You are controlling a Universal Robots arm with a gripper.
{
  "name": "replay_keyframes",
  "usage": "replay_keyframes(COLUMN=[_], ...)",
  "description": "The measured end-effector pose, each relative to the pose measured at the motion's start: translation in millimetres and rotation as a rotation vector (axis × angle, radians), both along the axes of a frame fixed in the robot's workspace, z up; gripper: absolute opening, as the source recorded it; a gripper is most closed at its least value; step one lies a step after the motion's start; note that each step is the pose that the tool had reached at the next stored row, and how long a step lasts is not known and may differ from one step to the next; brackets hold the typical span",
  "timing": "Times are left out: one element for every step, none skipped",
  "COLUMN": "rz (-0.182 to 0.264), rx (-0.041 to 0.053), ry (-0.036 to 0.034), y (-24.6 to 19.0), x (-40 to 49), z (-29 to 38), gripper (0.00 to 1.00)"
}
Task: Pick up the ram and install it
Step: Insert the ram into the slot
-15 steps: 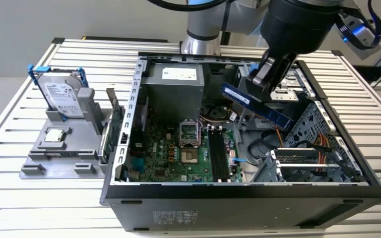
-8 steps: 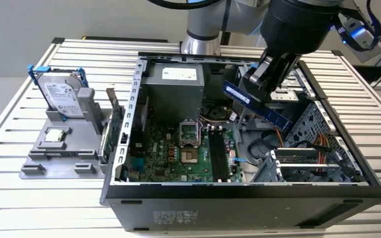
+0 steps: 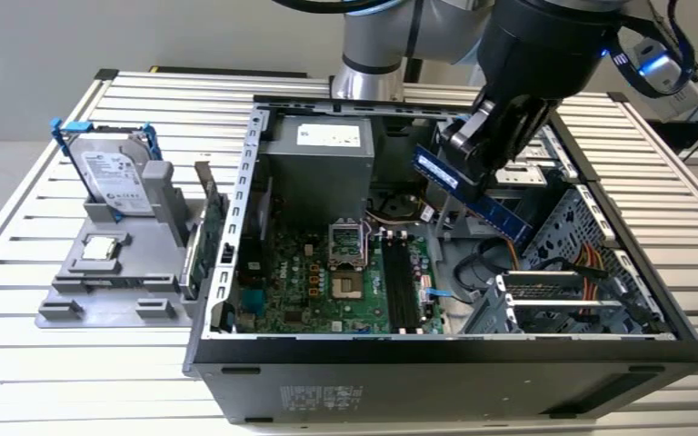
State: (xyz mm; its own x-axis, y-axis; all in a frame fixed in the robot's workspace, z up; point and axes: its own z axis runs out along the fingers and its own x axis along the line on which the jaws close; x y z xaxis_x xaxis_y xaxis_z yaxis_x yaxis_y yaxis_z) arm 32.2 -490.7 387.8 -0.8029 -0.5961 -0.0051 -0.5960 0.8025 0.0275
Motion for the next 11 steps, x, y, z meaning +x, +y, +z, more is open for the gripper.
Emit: replay_keyframes(rz=[-0.011,-0.023,-0.035,-0.046,-0.056,-0.067,-0.078,-0.088,-0.099,-0.109,-0.119], rx=[0.0001,0.0001,0.0001,0.0001,0.0001,0.0001,0.0001,0.0,0.0001,0.0001,0.0], ry=[0.0,0.0,0.0,-0.0001,0.0,0.0,0.0,0.0,0.0,0.0,0.0], y=[0.0,0.0,0.0,0.0,0.0,0.0,0.0,0.0,0.0,0.0,0.0], x=[0.0,0.0,-0.1,-0.1,-0.2,-0.2,-0.3,-0.3,-0.4,-0.5,-0.5], z=[0.0,-0.1,-0.1,-0.1,0.0,0.0,0.0,0.0,0.0,0.0,0.0], gripper=[0.0,0.0,0.0,0.0,0.0,0.0,0.0,0.0,0.0,0.0,0.0])
